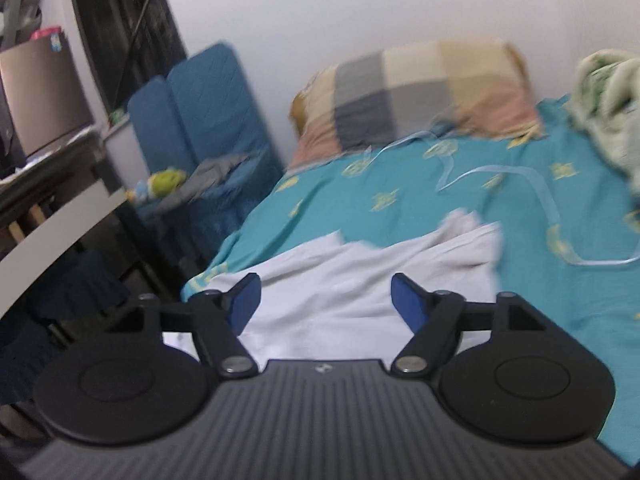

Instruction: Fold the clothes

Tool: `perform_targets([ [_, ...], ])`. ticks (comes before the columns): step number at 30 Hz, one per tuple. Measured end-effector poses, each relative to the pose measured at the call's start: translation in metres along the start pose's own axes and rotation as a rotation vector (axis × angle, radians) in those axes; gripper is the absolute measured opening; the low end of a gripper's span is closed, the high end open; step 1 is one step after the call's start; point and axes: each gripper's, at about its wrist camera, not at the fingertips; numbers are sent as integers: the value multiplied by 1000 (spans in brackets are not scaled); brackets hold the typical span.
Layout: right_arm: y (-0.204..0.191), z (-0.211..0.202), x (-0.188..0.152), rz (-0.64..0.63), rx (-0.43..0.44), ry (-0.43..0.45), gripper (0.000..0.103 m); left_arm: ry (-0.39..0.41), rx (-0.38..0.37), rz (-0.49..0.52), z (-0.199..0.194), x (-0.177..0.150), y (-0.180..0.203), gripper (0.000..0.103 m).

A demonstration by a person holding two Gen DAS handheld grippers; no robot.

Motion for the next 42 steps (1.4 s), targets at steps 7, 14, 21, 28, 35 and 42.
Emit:
perform_targets([
  [7, 30, 21, -37, -211, -105, -183, 73, -6, -12, -17, 0, -1, -1, 68],
  [14, 12, 68, -51, -467, -224, -174, 62, -6, -9, -29, 3, 1, -3, 68],
  [21, -23, 52, -25, -329, -61, -191, 5, 5, -28, -58, 1, 4, -6, 68],
  [28, -56, 68, -46, 83, 5, -337, 6, 28, -36, -64, -10, 6, -10, 68],
  [35, -63, 53, -69, 111, 35, -378, 15, 29, -28, -38, -17, 5, -13, 68],
  [42, -44, -100, -55, 63, -52, -186, 59, 0, -94, 54, -19, -11, 9, 68],
])
Point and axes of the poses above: each gripper's, at about its wrist camera, not at the fingertips, and z roughly the way its jaws point, y to its right, x to its top, and after that the axes turned 4 degrees about -y, right-handed
